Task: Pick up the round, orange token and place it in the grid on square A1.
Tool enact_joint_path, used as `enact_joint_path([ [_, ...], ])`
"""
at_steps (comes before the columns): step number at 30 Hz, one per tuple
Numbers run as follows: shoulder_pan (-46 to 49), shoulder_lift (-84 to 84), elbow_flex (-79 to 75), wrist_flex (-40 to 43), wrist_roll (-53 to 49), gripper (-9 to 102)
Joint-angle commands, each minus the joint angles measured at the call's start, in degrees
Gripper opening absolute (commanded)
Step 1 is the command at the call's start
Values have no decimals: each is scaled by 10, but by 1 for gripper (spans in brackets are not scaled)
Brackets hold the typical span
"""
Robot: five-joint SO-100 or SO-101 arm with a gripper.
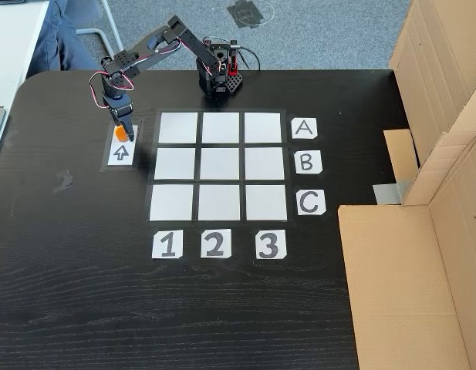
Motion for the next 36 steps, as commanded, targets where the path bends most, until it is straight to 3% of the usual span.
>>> enact_joint_path([
  [1,-2,4,-25,-7,8,33],
  [27,6,-43,-36,-19,22,32],
  [36,6,-55,-44,-19,12,19],
])
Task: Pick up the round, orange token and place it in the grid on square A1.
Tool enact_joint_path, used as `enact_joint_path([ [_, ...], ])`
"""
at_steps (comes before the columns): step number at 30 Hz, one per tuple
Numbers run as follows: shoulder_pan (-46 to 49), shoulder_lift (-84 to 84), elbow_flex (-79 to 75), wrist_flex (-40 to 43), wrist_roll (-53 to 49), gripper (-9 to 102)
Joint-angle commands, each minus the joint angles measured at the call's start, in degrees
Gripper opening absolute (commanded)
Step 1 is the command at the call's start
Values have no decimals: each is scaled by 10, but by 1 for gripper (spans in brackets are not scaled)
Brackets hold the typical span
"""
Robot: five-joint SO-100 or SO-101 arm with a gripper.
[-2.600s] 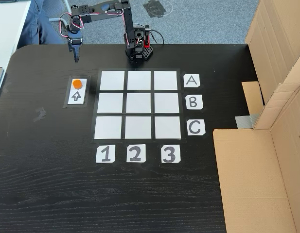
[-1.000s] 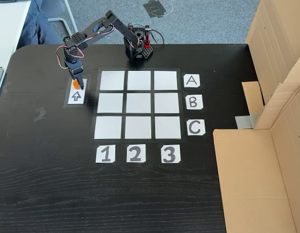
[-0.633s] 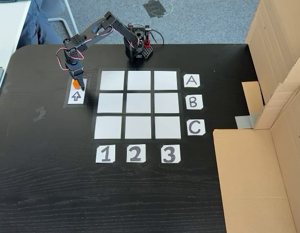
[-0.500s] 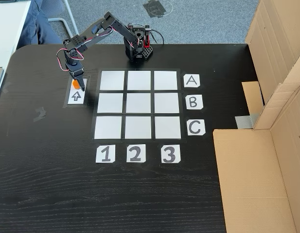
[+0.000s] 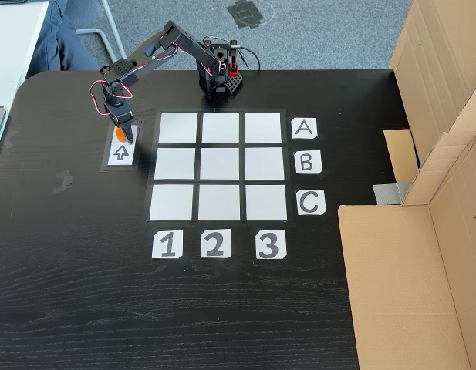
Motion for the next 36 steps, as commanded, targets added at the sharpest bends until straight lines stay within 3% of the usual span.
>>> enact_joint_path([
  [1,6,2,-27,-3,-4,17],
  [17,11,56,-36,10,-5,9],
  [28,33,230,-21,61,-5,9],
  [36,33,412,106,98,-26,8],
])
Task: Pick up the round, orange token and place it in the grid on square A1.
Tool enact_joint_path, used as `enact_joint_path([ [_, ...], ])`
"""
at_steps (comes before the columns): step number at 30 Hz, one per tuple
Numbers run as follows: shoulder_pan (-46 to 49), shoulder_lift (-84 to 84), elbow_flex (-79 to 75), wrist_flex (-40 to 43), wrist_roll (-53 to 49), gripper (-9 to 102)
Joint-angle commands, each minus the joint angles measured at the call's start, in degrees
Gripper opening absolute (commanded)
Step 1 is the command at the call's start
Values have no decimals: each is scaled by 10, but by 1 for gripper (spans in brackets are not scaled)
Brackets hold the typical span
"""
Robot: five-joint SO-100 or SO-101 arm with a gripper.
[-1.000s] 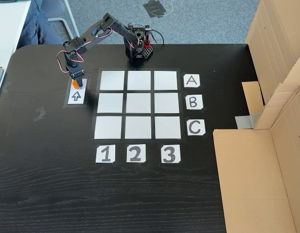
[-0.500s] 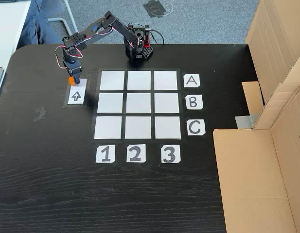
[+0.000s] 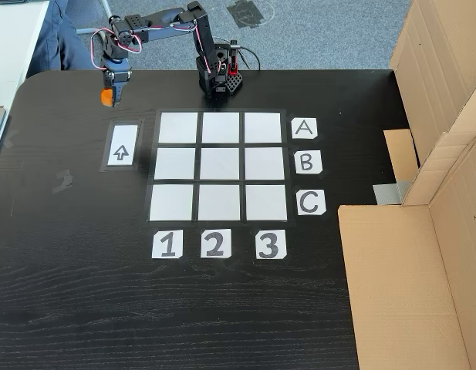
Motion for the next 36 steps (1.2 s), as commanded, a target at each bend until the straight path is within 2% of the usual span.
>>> enact_joint_path([
  [1,-2,108,59,8,-14,8],
  [16,-53,467,446,7,-31,7],
  [25,-74,592,618,-6,-31,7],
  [31,-74,615,729,-88,-32,7],
  [36,-76,570,775,-160,-42,8],
])
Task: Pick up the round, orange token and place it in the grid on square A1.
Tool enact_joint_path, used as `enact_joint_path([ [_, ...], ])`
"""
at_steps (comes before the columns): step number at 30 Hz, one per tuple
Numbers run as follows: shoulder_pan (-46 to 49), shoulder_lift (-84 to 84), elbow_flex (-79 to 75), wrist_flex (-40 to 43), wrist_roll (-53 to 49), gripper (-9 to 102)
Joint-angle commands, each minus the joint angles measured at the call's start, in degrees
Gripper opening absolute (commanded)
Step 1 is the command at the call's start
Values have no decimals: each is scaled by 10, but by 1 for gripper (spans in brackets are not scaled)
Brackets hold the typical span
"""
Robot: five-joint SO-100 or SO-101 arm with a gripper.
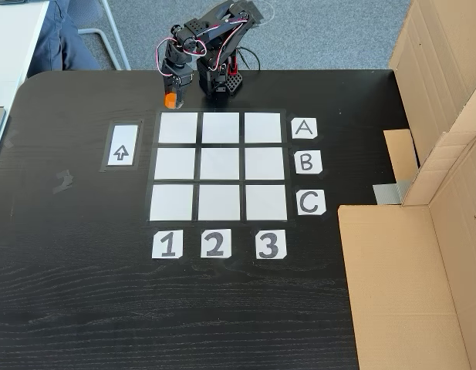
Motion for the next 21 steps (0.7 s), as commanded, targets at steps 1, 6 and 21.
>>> enact_joint_path([
  [1,-7,-33,6,-35,-9,8],
  [6,-24,-120,4,-80,-11,8],
  [21,-75,-213,-11,-151,-7,8],
])
